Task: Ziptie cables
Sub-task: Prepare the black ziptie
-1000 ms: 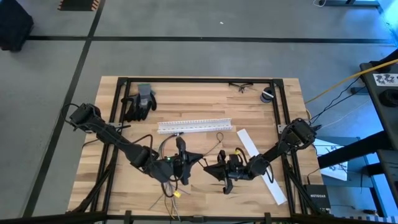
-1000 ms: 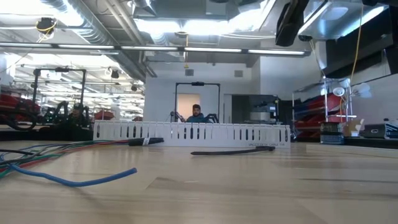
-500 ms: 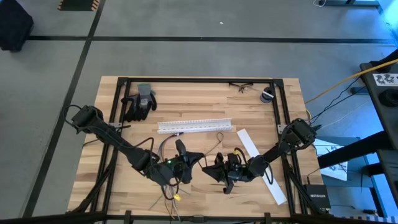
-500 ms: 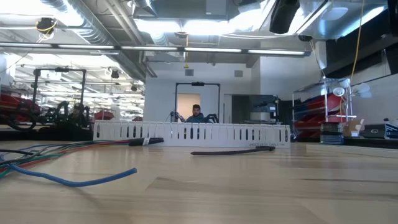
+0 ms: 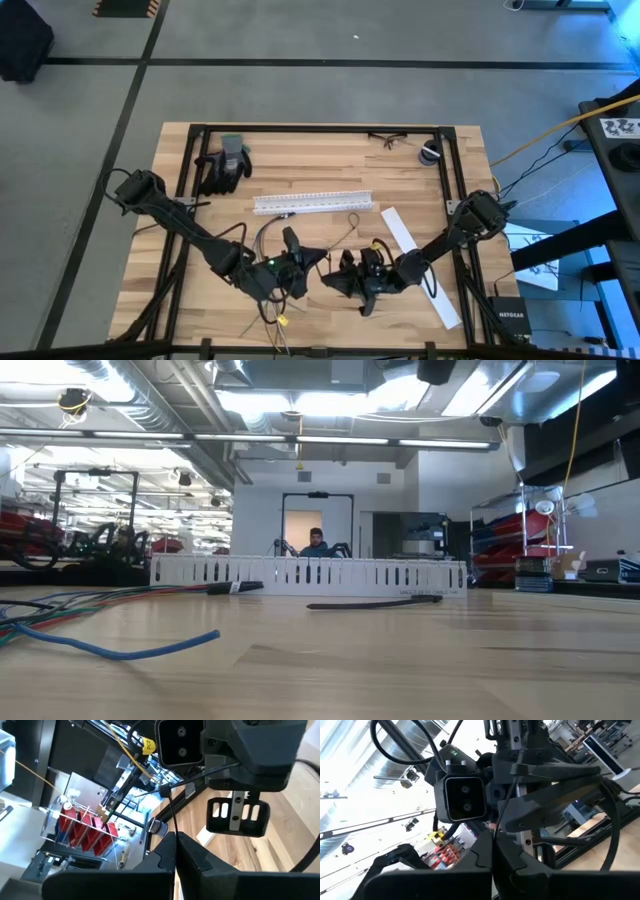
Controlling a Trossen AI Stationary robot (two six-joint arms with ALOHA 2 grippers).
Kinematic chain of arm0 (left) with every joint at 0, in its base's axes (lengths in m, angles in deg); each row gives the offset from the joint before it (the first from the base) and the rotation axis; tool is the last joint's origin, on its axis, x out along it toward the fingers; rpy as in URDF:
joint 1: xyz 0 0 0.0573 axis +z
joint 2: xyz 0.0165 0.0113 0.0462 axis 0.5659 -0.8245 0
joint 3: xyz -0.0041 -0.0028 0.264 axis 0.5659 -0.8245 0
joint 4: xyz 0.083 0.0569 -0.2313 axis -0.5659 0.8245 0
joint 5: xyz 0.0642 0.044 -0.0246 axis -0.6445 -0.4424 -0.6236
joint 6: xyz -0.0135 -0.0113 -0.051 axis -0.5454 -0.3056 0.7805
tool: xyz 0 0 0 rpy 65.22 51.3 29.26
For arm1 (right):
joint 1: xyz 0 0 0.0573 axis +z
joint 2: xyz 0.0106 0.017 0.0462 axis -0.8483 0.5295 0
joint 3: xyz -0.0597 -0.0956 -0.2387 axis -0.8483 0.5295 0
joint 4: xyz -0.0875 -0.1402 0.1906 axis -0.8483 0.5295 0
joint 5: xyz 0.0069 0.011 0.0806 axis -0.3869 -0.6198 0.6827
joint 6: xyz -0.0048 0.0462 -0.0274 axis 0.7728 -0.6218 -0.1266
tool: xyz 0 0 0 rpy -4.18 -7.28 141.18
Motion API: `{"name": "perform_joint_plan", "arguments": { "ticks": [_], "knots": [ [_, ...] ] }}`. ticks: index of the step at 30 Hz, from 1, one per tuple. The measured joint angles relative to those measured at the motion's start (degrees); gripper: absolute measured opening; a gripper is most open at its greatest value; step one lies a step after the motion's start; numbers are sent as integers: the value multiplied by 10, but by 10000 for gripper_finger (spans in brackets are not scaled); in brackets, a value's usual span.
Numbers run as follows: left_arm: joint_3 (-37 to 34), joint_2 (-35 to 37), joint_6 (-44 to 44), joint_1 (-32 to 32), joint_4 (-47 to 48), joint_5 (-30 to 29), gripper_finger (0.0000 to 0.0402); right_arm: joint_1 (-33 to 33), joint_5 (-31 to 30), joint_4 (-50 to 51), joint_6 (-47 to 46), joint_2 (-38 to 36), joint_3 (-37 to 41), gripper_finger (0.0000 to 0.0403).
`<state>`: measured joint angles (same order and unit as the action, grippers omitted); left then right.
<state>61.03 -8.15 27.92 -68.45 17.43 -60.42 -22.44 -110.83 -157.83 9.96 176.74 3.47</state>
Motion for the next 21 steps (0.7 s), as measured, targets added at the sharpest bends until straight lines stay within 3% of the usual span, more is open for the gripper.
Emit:
{"name": "perform_joint_plan", "arguments": {
  "ticks": [7, 17, 21],
  "knots": [
    [0, 0, -1, -14, -2, 0, 0, -18, 0, 12, 4, 0, 0, 0],
    [0, -20, 9, -9, 50, 0, 0, -44, 64, 8, -20, -16, 7, 0],
    [0, -32, -9, -9, 47, 0, 0, -46, 36, 17, -36, -31, 49, 0]
  ]
}}
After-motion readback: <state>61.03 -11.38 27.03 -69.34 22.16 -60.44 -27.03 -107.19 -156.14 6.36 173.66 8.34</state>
